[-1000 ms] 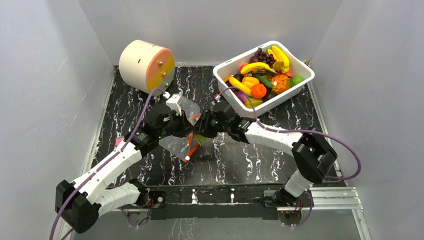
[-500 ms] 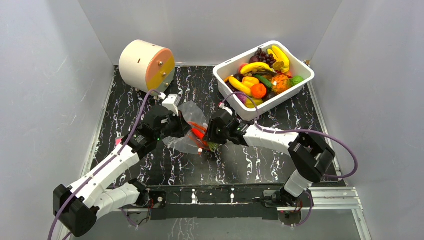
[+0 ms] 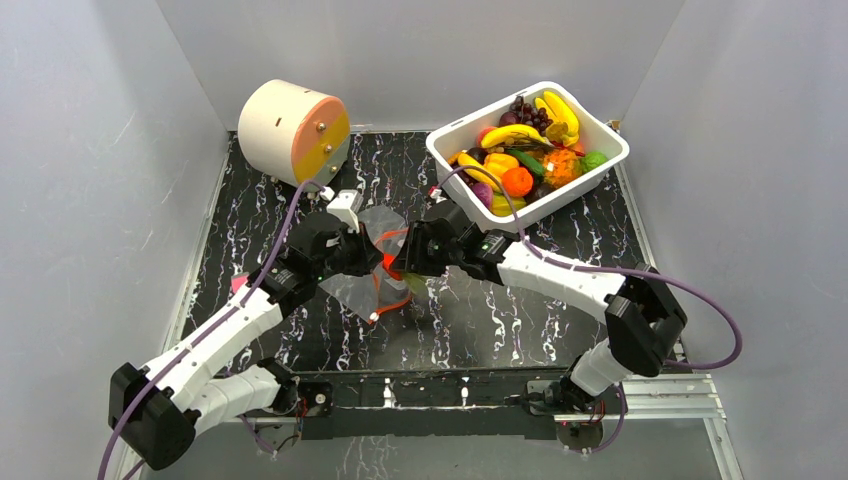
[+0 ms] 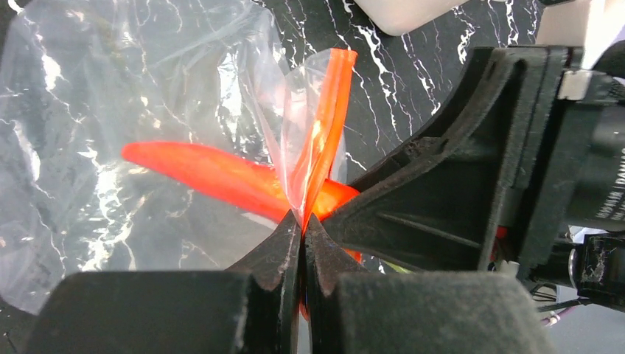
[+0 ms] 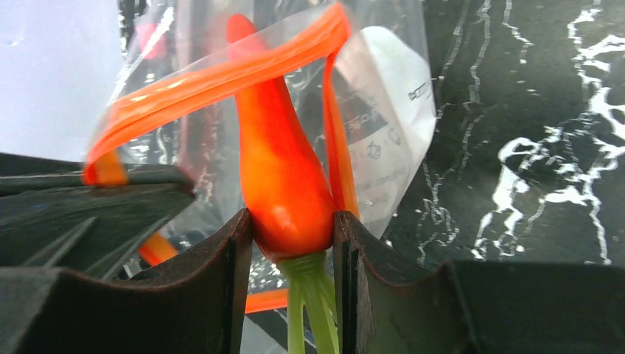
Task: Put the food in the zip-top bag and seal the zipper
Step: Place the fake vegetable in the zipper food storage bag.
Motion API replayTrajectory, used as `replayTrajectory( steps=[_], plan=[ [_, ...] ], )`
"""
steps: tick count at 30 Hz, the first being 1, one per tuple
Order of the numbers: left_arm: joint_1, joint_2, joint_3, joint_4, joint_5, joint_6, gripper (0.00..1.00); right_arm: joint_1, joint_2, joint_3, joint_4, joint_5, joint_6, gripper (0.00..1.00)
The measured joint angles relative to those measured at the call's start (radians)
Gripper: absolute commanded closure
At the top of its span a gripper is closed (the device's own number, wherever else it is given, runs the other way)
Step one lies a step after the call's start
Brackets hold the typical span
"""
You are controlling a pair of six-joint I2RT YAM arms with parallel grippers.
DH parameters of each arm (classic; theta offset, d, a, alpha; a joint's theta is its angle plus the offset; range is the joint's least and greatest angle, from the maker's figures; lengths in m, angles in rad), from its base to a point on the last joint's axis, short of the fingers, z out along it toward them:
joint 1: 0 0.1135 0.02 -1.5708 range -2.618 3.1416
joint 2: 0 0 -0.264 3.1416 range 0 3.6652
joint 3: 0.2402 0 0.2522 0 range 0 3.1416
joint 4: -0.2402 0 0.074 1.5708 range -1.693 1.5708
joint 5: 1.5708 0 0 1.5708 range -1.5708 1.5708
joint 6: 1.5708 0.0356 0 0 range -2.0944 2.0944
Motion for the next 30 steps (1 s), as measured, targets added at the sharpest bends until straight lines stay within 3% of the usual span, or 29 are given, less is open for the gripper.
replayTrajectory(
  steps=[12, 26, 30],
  plan=[
    [0.003, 0.011, -0.004, 0.014, -0.01, -0.026, 1.0, 0.006, 0.024, -0.006, 0.127, -0.066, 0.151, 0.96],
    [0.003, 0.01, -0.004, 0.019, 0.023, -0.125, 1.0, 0.023, 0.076, -0.087, 0.326, 0.102, 0.259, 0.96],
    [0.003, 0.003, -0.004, 0.035, 0.027, -0.155, 1.0, 0.024, 0.1, -0.087, 0.366, 0.131, 0.277, 0.92]
  ],
)
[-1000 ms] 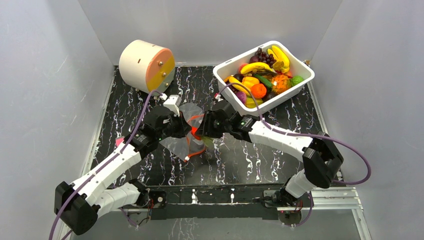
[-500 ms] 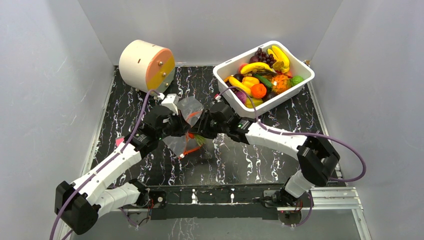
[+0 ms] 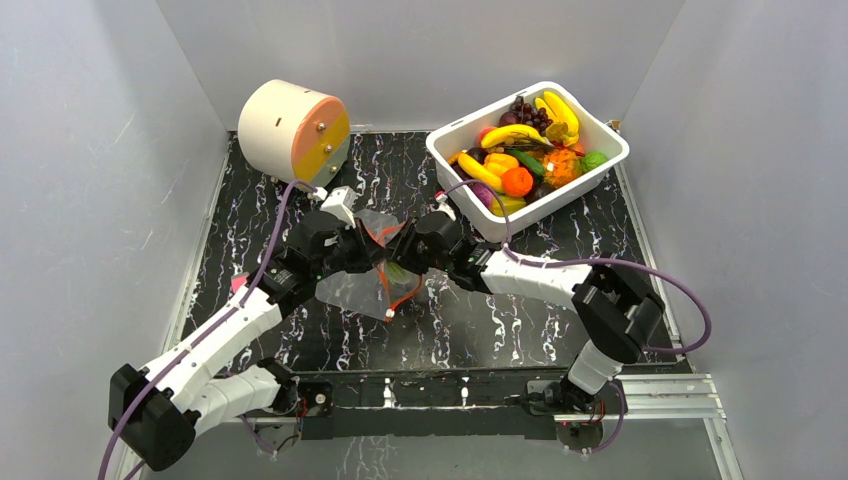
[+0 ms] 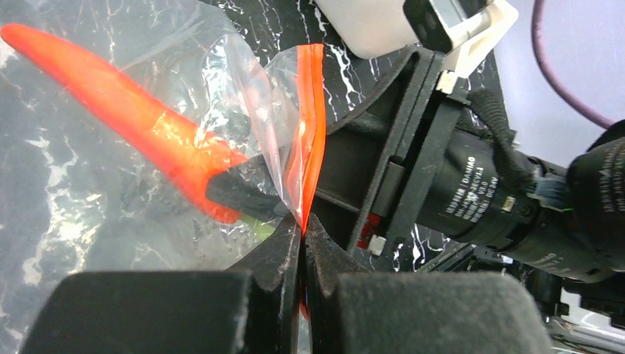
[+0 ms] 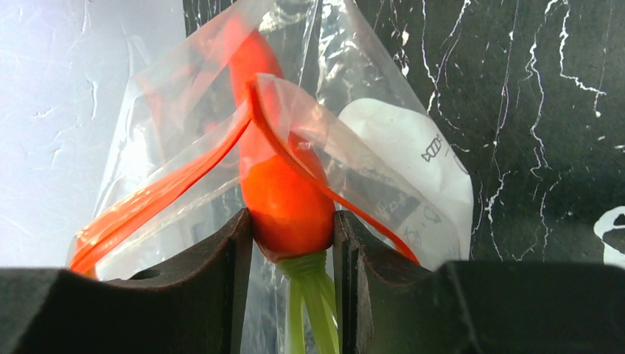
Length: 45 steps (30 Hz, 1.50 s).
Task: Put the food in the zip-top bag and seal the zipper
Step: Place the fake vegetable in the zipper food storage bag.
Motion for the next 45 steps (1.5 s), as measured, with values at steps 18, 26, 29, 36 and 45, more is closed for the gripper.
replayTrajectory(
  steps=[18, 26, 29, 36, 45],
  plan=[
    [0.0, -0.005, -0.026, 0.045, -0.01, -0.035, 1.0, 0.011, -0.035, -0.02, 0.007, 0.034, -0.112, 0.39],
    [0.0, -0.006, -0.034, 0.036, -0.031, -0.014, 1.0, -0.005, -0.13, -0.034, -0.076, 0.011, -0.267, 0.39],
    [0.0, -0.006, -0.043, 0.033, -0.041, 0.004, 1.0, -0.005, -0.171, -0.028, -0.118, 0.015, -0.351, 0.42],
    [-0.001, -0.007, -0.071, -0.018, -0.077, 0.056, 1.0, -0.007, -0.219, 0.088, -0.244, 0.093, -0.628, 0.48],
    [-0.001, -0.041, -0.071, -0.046, -0.084, 0.164, 1.0, -0.082, -0.126, 0.336, -0.429, 0.328, -0.877, 0.35]
  ],
)
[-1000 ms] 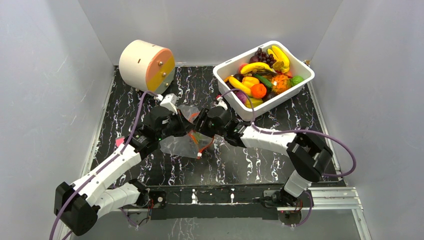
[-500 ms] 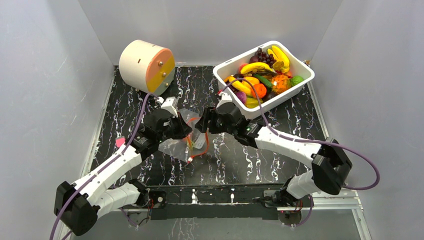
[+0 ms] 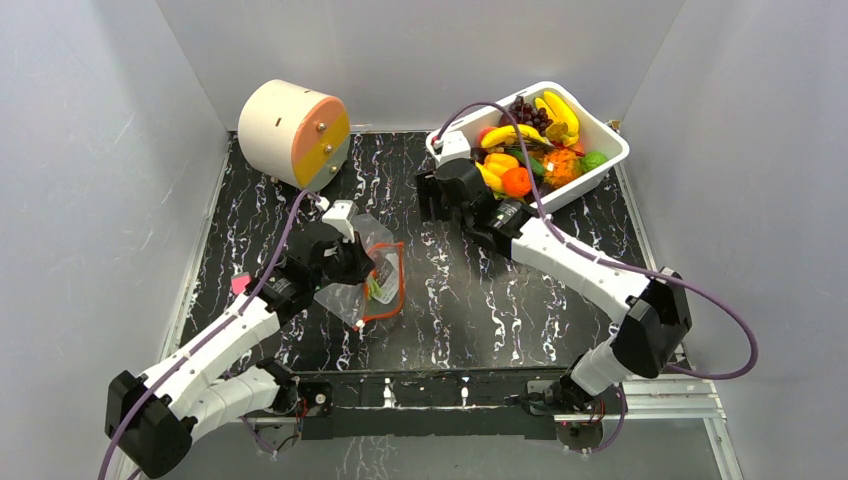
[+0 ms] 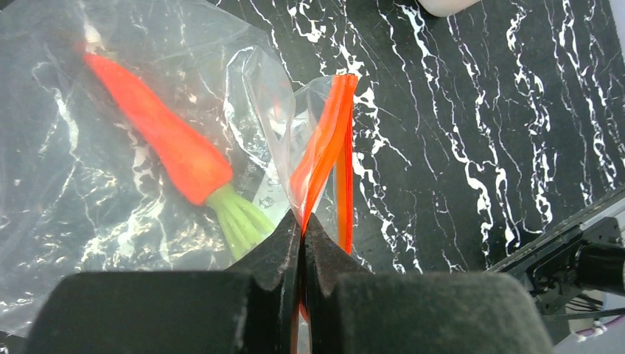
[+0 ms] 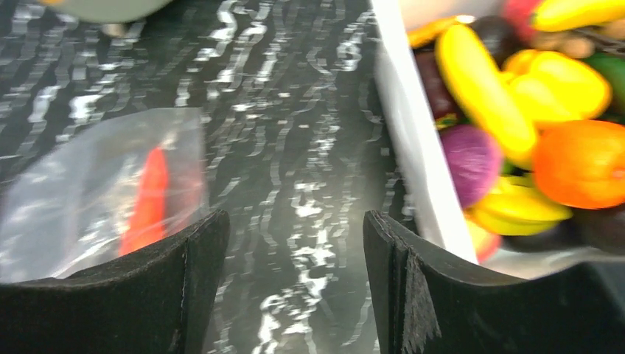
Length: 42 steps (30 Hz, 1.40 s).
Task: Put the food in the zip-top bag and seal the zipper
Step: Place the fake vegetable in the zipper food storage bag, then pick up the fake fruit from the bin.
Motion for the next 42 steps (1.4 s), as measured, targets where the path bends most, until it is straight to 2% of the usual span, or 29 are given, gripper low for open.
replayTrajectory(
  steps=[6, 14, 26, 31, 42],
  plan=[
    [0.0, -0.026, 0.0, -0.026, -0.003, 0.063, 1.0, -0.146, 0.056, 0.011, -0.036, 0.06, -0.091, 0.32],
    [0.0, -0.033, 0.0, -0.045, 0.005, 0.093, 1.0, -0.339, 0.176, 0.104, -0.06, 0.07, -0.126, 0.28],
    [0.0, -0.034, 0.0, -0.045, 0.025, 0.098, 1.0, -0.455, 0.382, 0.208, -0.057, 0.093, -0.145, 0.18],
    [0.0, -0.034, 0.0, -0.045, 0.027, 0.098, 1.0, -0.484, 0.416, 0.223, -0.06, 0.103, -0.148, 0.16],
    [0.0, -0.034, 0.0, -0.044, 0.032, 0.098, 1.0, -0.49, 0.42, 0.212, -0.056, 0.096, -0.148, 0.33]
  ],
)
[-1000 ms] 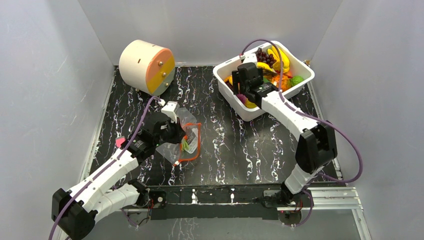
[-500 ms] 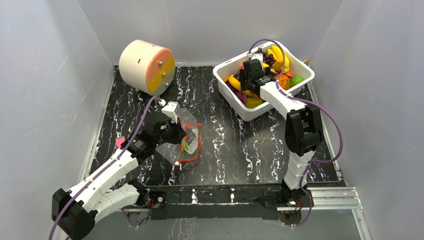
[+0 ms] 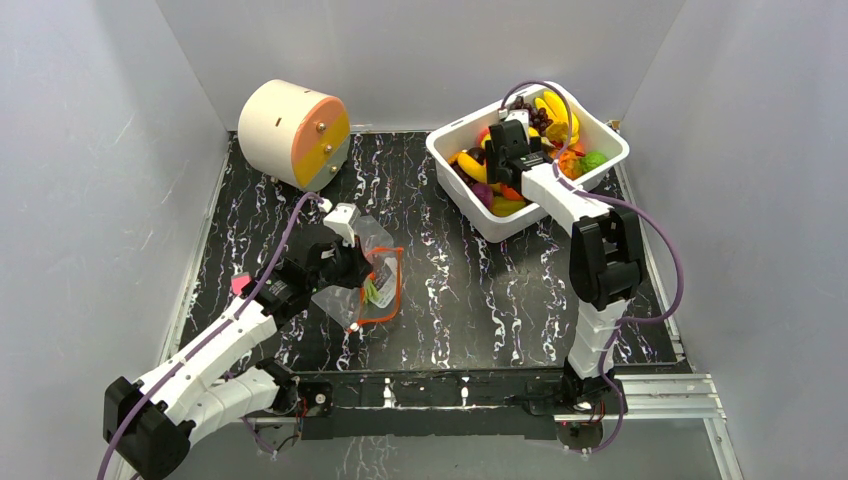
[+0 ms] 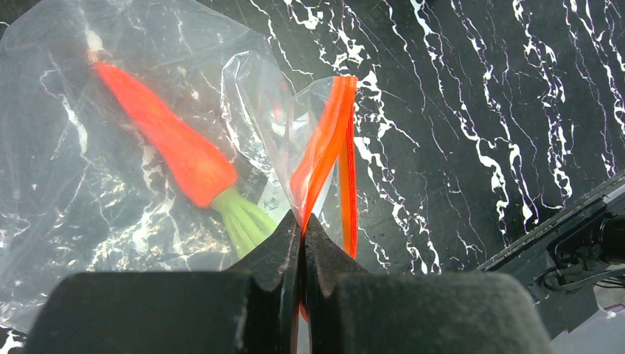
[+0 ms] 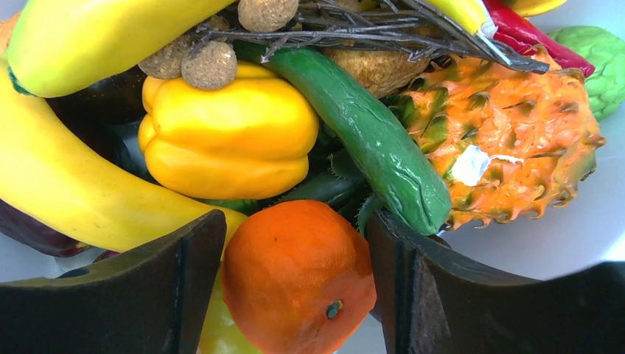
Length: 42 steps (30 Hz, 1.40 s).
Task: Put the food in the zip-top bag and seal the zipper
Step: Pick up the fake fruit from the bin.
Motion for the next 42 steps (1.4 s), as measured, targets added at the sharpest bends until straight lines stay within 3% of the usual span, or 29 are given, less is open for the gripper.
replayTrajectory(
  steps=[15, 42],
  plan=[
    [0.0, 0.0, 0.0, 0.001, 0.006, -0.002, 1.0, -0.005, -0.047, -0.044, -0.006, -0.025, 0.007, 0.52],
    [0.0, 0.049, 0.021, 0.01, 0.01, -0.062, 1.0, -0.005, -0.272, -0.075, -0.052, -0.134, 0.118, 0.64]
  ],
)
